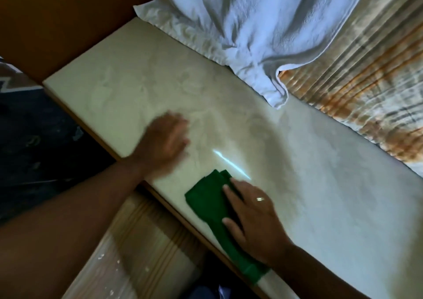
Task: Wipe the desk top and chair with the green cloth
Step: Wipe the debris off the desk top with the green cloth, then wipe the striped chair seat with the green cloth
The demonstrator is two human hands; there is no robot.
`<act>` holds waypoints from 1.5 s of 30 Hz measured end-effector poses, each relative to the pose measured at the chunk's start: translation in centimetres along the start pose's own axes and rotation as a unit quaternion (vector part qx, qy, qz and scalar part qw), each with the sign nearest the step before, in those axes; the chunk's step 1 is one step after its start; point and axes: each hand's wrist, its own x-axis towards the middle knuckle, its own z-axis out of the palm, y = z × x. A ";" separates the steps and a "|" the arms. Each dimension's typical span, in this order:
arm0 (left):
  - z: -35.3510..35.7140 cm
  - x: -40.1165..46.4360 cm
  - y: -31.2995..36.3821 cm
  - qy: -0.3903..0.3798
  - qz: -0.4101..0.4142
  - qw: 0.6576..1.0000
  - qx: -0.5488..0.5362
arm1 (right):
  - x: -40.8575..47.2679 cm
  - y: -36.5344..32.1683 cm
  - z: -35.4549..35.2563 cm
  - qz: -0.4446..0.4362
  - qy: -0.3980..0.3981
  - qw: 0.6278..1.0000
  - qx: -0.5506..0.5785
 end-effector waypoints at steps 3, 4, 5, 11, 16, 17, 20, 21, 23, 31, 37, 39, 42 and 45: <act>0.8 -1.0 6.3 -0.075 0.212 0.973 0.054 | -2.6 1.3 -1.3 0.129 0.034 0.991 -0.009; 1.1 -1.2 7.6 -0.111 0.232 0.962 0.086 | -3.0 1.6 -1.6 0.157 0.013 0.987 -0.023; 1.5 -1.4 8.3 -0.143 0.233 0.954 0.123 | -3.2 1.8 -1.8 0.176 -0.014 0.984 -0.034; 1.2 -1.1 9.5 -0.272 0.130 0.942 0.145 | -0.6 0.6 -3.0 0.116 -0.177 0.974 -0.080; -1.8 -5.3 7.9 -0.256 0.024 0.965 -0.045 | 2.0 0.0 -5.5 0.029 -0.307 0.951 0.026; -2.6 -7.1 7.1 -0.234 -0.032 0.962 -0.137 | 2.3 -0.4 -5.7 0.042 -0.309 0.946 0.091; -4.3 -14.0 4.4 -0.142 -0.198 0.898 -0.366 | 2.7 -2.6 -5.3 0.124 -0.261 0.900 0.326; -4.1 -16.9 3.3 -0.104 -0.244 0.854 -0.447 | 2.7 -3.8 -4.5 0.148 -0.246 0.871 0.398; -2.5 -23.1 1.3 -0.033 -0.338 0.719 -0.606 | 2.7 -6.9 -1.5 0.183 -0.236 0.802 0.517; 9.4 -40.7 -1.2 0.096 -0.636 0.439 -0.628 | 3.1 -17.9 16.4 0.291 -0.248 0.817 0.431; 14.4 -42.5 -10.5 0.162 -0.613 0.308 -0.709 | 8.7 -20.1 25.5 0.226 -0.256 0.890 0.303; 15.6 -42.7 -14.5 0.225 -0.599 0.335 -0.691 | 10.2 -19.5 27.8 0.144 -0.277 0.936 0.164; 19.3 -45.2 -19.9 0.199 -0.628 0.619 -0.428 | 11.8 -19.1 31.4 -0.012 -0.280 0.960 0.003; 23.8 -48.5 -23.1 -0.020 -0.552 0.822 -0.138 | 12.9 -21.2 35.2 -0.166 -0.256 0.948 -0.086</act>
